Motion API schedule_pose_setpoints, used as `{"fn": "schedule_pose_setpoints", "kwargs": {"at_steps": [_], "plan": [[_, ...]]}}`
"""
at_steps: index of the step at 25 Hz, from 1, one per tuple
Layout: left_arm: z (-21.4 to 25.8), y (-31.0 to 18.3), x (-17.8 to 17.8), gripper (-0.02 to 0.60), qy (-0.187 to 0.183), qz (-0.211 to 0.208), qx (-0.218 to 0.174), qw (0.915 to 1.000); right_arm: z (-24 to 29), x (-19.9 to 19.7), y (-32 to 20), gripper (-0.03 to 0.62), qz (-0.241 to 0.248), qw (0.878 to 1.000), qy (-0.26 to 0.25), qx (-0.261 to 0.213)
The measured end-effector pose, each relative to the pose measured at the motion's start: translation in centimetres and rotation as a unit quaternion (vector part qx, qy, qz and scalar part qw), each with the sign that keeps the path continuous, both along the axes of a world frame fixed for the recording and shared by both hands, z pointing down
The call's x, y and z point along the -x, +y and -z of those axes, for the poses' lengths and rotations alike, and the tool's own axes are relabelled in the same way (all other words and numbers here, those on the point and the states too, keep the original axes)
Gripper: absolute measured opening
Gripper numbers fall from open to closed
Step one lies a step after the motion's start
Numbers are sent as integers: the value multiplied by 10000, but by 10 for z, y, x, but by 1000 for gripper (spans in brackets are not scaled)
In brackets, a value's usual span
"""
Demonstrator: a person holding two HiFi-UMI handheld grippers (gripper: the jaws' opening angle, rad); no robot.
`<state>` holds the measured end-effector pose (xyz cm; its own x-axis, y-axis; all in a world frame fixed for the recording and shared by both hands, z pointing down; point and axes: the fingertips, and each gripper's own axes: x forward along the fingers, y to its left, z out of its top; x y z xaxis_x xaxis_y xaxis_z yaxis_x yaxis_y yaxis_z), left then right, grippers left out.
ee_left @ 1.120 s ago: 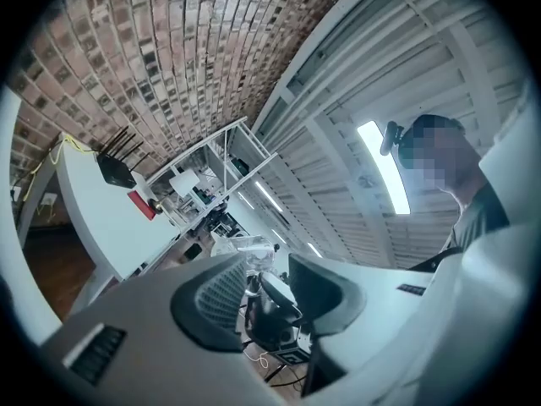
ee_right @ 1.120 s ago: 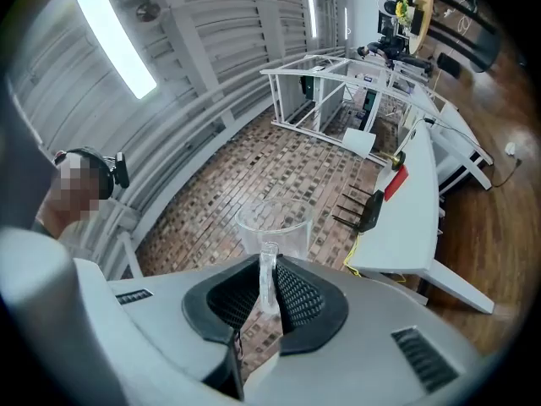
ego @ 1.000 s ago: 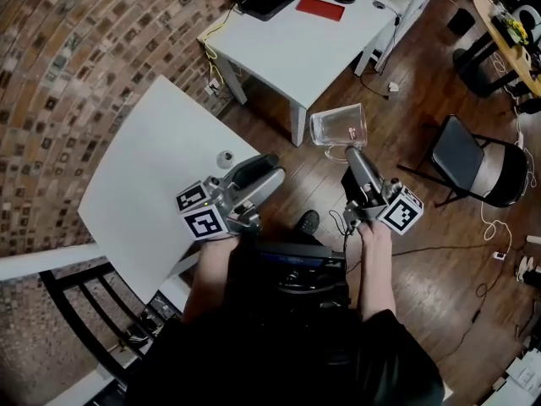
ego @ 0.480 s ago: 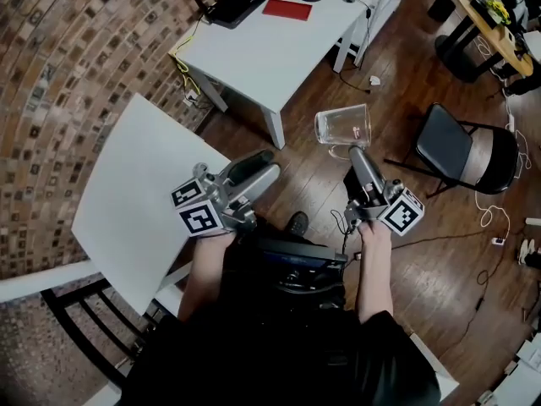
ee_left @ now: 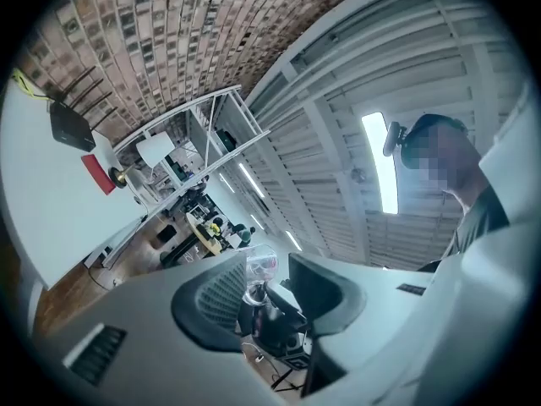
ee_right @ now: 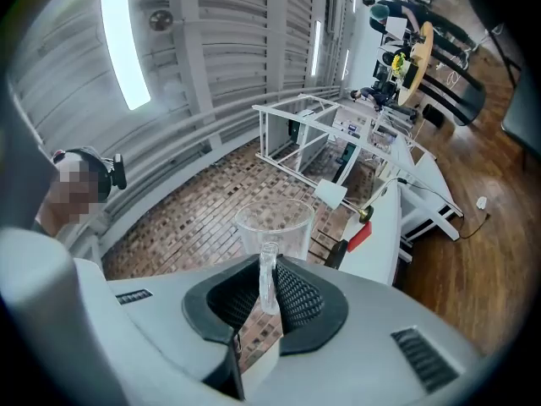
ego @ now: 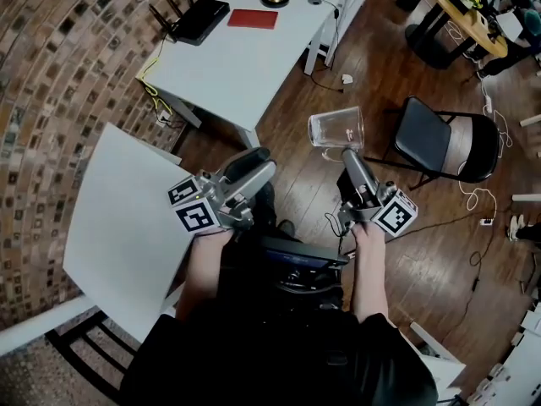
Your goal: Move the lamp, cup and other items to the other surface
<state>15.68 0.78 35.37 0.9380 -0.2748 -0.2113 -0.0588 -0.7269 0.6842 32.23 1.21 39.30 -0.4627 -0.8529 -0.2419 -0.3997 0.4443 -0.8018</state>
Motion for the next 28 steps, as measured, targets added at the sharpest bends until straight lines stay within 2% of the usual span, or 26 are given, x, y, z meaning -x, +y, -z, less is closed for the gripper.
{"fn": "schedule_pose_setpoints", "kwargs": {"at_steps": [6,14,22,28], "plan": [[7,-69,-13,153,195,-250,-13,9995,12,-9,-58,63,-161,9996,239,20],[3,-152,-8,153,376,-361,109,9986,17,-2,-132,64,-296,9989,357,99],[-3,-199,-3,153,480,-578,247,9969,13,11,-176,64,-434,9979,415,254],[-6,-217,-4,153,489,-564,317,9967,7,12,-192,63,-440,9976,418,340]]}}
